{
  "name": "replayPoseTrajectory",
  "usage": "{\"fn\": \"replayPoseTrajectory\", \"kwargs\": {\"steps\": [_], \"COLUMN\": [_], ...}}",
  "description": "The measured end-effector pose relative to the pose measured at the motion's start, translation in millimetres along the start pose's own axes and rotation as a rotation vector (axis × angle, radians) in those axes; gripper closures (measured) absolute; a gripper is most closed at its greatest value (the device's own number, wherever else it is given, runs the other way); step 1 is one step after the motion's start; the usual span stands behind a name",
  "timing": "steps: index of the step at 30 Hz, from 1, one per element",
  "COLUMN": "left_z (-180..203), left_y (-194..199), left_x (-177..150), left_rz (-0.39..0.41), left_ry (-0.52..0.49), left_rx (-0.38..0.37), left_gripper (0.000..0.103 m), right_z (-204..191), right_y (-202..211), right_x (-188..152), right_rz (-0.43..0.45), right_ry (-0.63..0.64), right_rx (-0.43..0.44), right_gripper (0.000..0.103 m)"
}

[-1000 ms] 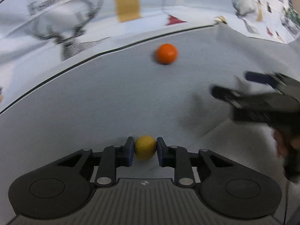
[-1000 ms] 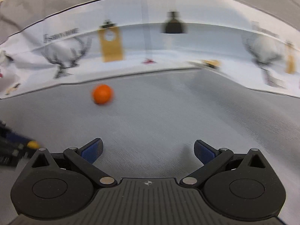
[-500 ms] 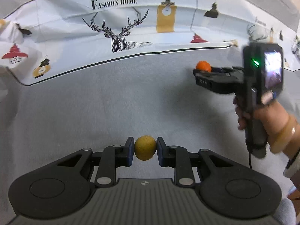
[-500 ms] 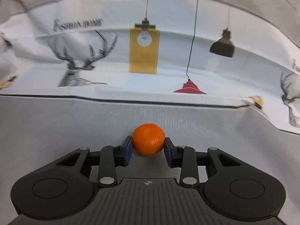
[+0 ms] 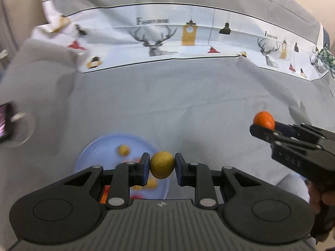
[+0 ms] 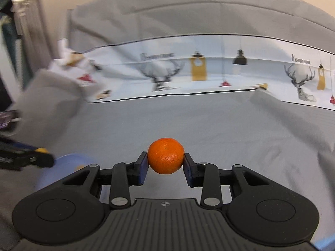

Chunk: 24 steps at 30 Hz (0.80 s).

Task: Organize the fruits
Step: 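Carry the yellow fruit and mandarin over the blue plate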

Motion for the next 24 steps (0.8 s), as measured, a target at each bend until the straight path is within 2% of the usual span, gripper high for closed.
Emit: {"fn": "replayPoseTrajectory", "kwargs": {"steps": [6,11,18,24], "left_z": [-20.0,-26.9,-30.4,-35.4], "left_y": [63.9,102.6,135.9,146.6], "left_x": [-55.8,-89.6,-118.6,-126.3], "left_rz": [0.028,0.071,0.127,0.148], "left_ry": [0.032,0.058,0.096,0.121], "left_rx": [0.058,0.075,0.074,0.083], "left_gripper": [0.075,0.075,0.075,0.075], "right_z": [-70.5,-110.8,-127.2,-130.4], "right_y": [66.8,110.7,152.1,164.2], "right_x": [-31.2,-56.4,-54.9,-56.3], "right_rz": [-0.013,0.0,0.103,0.12], "right_ry": [0.027,0.126,0.216,0.231], "right_rx": [0.127,0.184,0.181,0.171], "right_gripper": [0.066,0.066,0.066,0.066]}}
Point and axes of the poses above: each gripper's, at about its wrist camera, not at the fingertips, and y roughly against the way its jaws point, z to its right, x to its top, the point moved 7 cm from there along -y, roughly the way its jaws point, and after that the axes turned 9 degrees about -x, right-handed, at the moved point
